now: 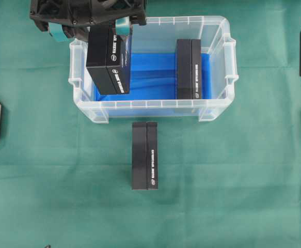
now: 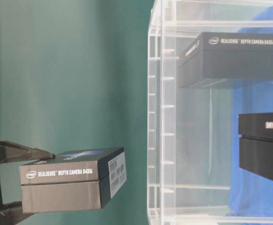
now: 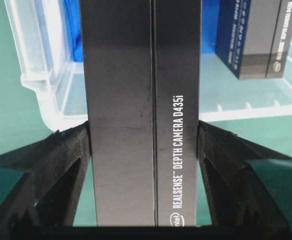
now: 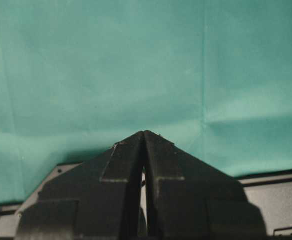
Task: Take the box out of the case with the left arm.
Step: 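Lift the left box upward out of the bin with the left gripper, then carry the held box forward and lower it left of the middle box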
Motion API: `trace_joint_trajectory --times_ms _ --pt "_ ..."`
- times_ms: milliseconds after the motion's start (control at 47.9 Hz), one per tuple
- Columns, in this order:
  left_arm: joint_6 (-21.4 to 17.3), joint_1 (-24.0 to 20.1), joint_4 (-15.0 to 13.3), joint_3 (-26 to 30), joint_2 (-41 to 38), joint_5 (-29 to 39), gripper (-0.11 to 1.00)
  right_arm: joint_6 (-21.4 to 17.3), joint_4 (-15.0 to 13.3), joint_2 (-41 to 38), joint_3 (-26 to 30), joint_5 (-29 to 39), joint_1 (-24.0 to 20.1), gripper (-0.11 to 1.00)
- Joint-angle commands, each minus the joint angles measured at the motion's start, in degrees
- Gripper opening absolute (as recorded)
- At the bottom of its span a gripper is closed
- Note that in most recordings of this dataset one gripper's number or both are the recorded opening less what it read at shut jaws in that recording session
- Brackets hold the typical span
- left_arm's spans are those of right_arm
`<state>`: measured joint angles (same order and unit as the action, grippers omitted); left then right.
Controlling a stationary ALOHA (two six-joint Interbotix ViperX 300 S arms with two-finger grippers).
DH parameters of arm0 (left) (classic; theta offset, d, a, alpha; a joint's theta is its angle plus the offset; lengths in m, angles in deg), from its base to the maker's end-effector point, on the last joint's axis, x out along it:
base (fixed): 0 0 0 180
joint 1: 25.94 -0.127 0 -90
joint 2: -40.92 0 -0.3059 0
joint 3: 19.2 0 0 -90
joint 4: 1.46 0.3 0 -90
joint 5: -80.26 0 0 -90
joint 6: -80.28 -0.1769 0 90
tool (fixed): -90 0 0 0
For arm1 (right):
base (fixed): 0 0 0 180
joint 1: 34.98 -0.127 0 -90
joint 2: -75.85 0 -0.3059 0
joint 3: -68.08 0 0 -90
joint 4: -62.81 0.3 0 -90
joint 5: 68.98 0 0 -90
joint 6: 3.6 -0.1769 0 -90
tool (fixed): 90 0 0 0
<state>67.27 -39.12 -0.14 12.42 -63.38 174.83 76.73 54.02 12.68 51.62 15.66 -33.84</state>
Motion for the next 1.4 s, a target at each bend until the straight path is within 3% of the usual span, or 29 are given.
trace_joint_trajectory --times_ms 0,606,815,1003,1379 --pt "-0.1 -0.2 0.2 1.4 1.8 -0.2 0.61 -0.1 -0.2 0.1 0.6 -0.2 0.1 0.01" --pt "0.2 0.0 0.2 -0.2 2.6 -0.2 0.61 -0.1 -0.3 0.0 0.6 -0.1 0.1 0.01" --pt "1.4 2.5 0.3 -0.3 2.6 -0.4 0.61 0.0 -0.4 0.0 0.6 -0.3 0.1 0.01" --pt "5.4 7.1 0.3 -0.5 2.6 -0.4 0.61 0.0 -2.1 0.1 0.6 -0.6 0.1 0.01" --pt "15.4 17.8 0.2 -0.2 2.7 -0.4 0.61 0.0 -2.1 0.0 0.6 -0.9 0.1 0.01"
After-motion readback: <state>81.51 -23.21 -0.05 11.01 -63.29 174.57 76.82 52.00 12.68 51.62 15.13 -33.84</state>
